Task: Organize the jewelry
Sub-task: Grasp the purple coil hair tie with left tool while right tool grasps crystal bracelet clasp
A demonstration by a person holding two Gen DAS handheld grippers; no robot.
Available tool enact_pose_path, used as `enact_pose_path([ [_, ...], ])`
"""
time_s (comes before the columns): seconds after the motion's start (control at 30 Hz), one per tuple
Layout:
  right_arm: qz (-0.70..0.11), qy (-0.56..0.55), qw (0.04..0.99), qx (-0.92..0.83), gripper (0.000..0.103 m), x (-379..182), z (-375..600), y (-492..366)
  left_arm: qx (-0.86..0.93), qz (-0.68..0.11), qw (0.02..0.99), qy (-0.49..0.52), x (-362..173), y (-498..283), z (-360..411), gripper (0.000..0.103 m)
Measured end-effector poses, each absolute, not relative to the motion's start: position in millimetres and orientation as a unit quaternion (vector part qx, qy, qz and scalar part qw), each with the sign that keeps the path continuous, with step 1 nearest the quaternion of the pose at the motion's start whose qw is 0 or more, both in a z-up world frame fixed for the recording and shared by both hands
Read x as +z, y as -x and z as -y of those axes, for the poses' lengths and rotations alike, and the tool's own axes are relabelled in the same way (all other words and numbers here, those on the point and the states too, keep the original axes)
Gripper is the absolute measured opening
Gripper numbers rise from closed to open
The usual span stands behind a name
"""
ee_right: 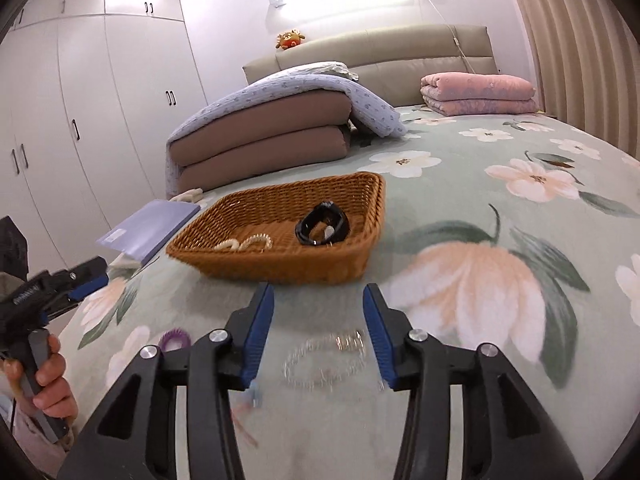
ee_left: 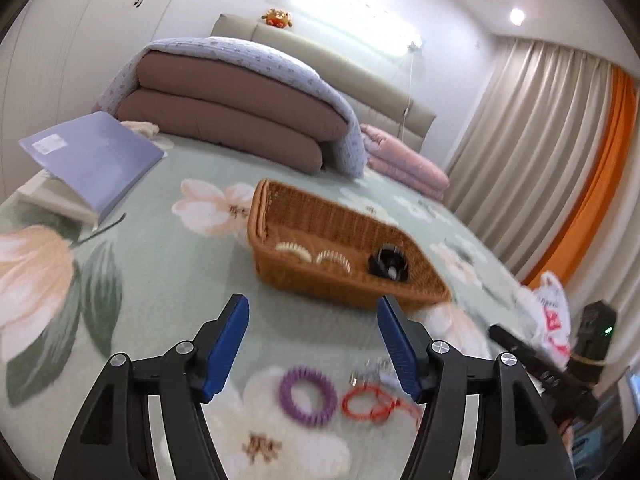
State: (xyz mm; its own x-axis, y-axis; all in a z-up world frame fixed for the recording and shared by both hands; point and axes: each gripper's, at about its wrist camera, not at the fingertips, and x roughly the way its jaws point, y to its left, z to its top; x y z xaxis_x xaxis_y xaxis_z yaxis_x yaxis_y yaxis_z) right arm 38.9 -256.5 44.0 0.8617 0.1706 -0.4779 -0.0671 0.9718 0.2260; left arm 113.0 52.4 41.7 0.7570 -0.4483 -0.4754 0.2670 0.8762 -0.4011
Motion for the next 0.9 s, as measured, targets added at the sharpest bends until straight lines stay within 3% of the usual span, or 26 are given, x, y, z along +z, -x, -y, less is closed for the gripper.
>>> enact_pose_path([
  [0.27, -0.289, -0.127, 0.948, 0.035, 0.053, 36, 294, -29, -0.151, -0.365, 0.914, 0.090, 9, -106, -37, 0.068],
  [0.67, -0.365, -0.109, 0.924, 0.019, 0.051, -5, 295, -59, -0.171, -0.394, 0.900, 0.080, -20, -117, -27, 0.068],
  [0.8, -0.393, -0.083, 0.916, 0.014, 0.042, -16, 285, -68, -0.174, -0.412, 0.891, 0.073, -26, -122, -21, 0.050],
  [0.9, -0.406, -0.074, 0.911, 0.006, 0.038, -21, 283, -72, -0.175, -0.410, 0.893, 0.069, -26, -121, -19, 0.049],
])
